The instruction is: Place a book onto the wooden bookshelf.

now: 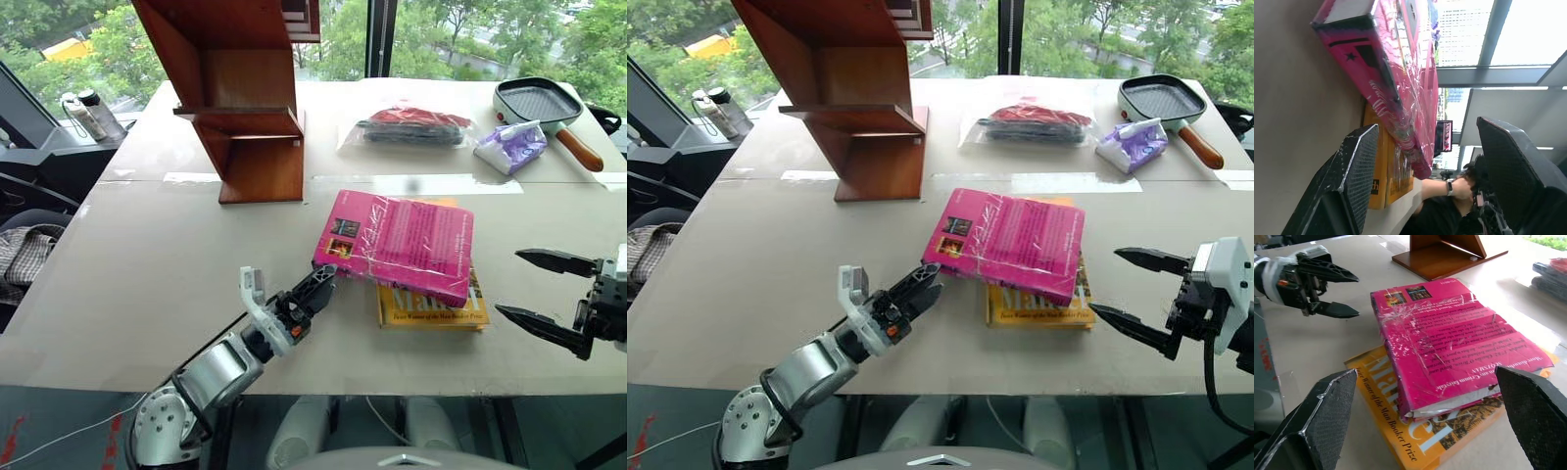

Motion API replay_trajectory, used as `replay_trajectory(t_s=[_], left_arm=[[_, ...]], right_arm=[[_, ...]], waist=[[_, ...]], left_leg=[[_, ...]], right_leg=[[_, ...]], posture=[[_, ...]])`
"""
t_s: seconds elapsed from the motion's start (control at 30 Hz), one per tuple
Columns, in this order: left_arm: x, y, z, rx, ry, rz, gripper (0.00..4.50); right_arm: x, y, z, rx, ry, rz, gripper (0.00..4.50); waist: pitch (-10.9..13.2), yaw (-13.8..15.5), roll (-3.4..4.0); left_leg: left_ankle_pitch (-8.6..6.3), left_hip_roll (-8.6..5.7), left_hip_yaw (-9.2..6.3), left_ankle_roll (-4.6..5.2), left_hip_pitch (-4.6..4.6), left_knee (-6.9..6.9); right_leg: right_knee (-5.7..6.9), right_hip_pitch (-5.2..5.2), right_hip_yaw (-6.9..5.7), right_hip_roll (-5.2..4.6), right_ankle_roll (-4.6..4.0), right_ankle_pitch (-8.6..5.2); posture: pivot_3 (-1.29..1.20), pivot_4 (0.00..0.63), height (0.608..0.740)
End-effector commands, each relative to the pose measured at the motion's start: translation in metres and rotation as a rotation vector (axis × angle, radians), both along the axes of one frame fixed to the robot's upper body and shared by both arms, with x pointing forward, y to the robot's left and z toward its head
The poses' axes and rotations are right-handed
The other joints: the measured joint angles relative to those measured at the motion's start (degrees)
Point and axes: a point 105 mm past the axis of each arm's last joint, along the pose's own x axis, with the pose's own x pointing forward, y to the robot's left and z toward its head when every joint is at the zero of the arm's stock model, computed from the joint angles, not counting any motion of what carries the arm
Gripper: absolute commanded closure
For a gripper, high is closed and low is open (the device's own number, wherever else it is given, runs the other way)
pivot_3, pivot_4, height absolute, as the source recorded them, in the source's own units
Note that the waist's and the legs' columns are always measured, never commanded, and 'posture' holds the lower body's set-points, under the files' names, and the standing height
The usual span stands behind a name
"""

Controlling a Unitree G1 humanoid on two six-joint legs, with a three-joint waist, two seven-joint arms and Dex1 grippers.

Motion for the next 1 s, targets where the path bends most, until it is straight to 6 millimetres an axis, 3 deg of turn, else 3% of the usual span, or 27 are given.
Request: replay_trajectory(t_s=[0.03,0.6,0.97,1.0], left_arm=[[0.006,-0.008,-0.001,-0.068,0.064,0.016,1.19],[0.053,-0.037,-0.008,-0.133,0.113,-0.034,1.19],[0.078,-0.062,-0.014,-0.070,0.104,-0.058,1.19],[0.078,-0.065,-0.015,-0.066,0.101,-0.066,1.44]], right_arm=[[-0.006,0.004,0.012,0.008,-0.056,0.024,0.04],[-0.018,0.000,0.002,0.052,-0.071,0.044,0.04],[-0.012,0.015,0.018,0.139,-0.113,0.051,0.04],[-0.011,0.018,0.019,0.139,-0.116,0.051,0.01]], waist=[[-0.01,0.03,-0.03],[-0.34,1.49,0.39],[-0.40,1.68,0.46],[-0.41,1.68,0.47]], left_leg=[[0.00,-0.01,0.00,0.00,-0.01,0.01],[0.01,-0.10,-0.06,0.01,0.20,0.09],[0.01,-0.16,-0.07,0.00,0.18,0.13],[0.01,-0.16,-0.07,0.00,0.18,0.12]], right_leg=[[0.00,0.01,0.00,0.00,0.00,0.00],[-0.01,0.34,-0.08,0.01,0.01,-0.01],[-0.03,0.38,-0.13,0.01,0.02,-0.01],[-0.03,0.38,-0.13,0.01,0.02,-0.01]], posture=[[0.00,0.150,0.740],[0.00,0.150,0.740],[0.00,0.150,0.740],[0.00,0.150,0.740]])
